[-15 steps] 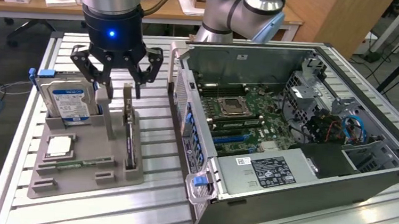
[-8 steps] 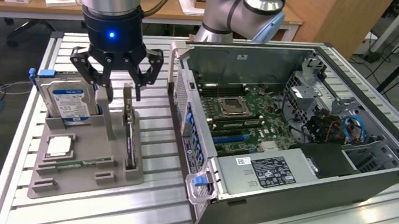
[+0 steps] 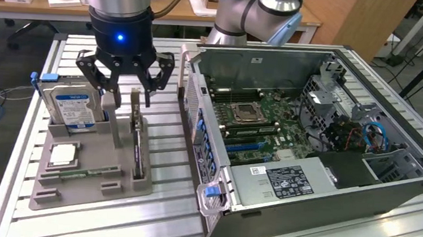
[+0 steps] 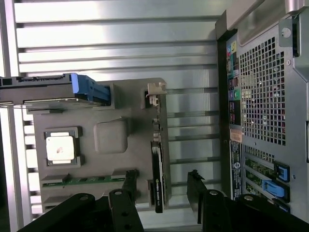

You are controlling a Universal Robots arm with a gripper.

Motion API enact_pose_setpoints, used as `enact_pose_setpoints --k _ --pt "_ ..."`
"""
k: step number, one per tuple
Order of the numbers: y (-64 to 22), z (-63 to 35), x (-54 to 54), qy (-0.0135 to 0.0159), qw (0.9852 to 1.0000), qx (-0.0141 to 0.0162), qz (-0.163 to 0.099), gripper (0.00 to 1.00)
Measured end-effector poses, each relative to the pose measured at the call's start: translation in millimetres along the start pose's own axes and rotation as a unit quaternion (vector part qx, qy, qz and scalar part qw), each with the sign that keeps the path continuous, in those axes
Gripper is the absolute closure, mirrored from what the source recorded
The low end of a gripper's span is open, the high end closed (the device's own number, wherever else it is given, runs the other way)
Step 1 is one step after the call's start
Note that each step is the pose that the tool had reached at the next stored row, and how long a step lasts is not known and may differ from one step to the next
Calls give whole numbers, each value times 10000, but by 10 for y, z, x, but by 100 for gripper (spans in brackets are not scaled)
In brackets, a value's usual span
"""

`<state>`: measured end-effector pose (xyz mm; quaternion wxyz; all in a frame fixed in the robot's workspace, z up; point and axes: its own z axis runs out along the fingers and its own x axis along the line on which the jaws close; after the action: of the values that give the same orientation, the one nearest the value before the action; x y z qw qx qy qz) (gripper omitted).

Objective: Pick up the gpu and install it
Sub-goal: 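Pick up the gpu and move the gpu toward the slot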

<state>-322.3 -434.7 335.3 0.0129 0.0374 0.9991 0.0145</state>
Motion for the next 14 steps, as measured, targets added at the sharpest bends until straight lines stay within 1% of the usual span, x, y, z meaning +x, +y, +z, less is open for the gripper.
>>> enact_pose_setpoints --k 4,14 --pt "2 20 -29 -1 10000 -1 0 45" --pt "-4 85 -44 0 10000 -6 1 45"
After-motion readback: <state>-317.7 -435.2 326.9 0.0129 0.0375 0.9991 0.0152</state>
